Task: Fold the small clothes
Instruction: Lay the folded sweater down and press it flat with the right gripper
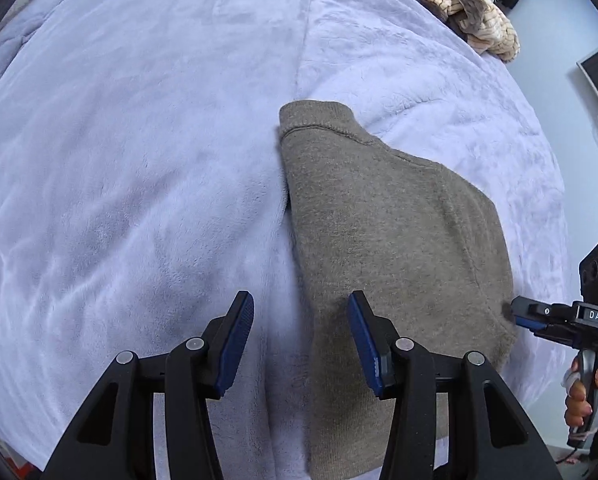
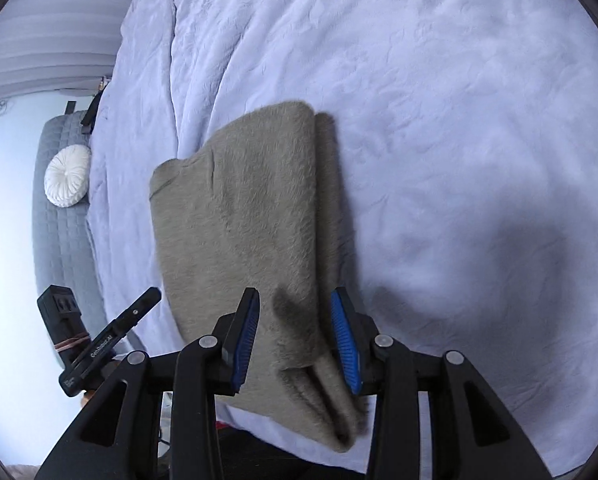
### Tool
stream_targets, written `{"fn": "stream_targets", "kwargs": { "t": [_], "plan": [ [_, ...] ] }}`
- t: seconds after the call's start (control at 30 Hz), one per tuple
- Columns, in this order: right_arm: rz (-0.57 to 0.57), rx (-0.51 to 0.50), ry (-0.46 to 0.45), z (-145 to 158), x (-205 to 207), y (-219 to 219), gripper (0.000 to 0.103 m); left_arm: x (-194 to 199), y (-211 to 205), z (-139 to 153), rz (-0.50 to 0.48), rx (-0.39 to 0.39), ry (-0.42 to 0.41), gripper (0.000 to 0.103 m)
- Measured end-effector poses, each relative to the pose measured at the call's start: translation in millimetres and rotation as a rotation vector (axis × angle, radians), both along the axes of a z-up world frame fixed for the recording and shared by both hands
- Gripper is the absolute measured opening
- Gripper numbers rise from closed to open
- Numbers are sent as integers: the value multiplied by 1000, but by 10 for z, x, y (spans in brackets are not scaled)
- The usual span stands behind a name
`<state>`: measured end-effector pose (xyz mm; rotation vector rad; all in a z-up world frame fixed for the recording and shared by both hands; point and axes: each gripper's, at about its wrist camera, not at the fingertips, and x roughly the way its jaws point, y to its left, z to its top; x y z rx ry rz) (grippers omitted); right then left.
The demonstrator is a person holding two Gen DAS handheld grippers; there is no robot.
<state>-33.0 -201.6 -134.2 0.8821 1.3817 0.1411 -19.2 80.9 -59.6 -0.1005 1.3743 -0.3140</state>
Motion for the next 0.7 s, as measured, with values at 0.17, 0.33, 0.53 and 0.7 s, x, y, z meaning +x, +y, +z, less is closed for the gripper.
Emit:
{"fn": "stream_targets", "kwargs": {
  "t": [0.17, 0.33, 0.53, 0.7],
  "plan": [
    [111, -179, -10, 41, -44, 214, 9, -12, -130, -74, -9, 64, -2, 50],
    [224, -373, 37, -136, -21, 370, 9, -70, -225, -163, -59, 112, -13, 51],
    [169, -375, 37, -6, -191, 240, 10, -103, -242, -130, -75, 149, -27, 51],
    [161, -406, -7, 227, -380, 311, 10, -123, -198, -133, -64, 142, -21, 51]
  ]
}}
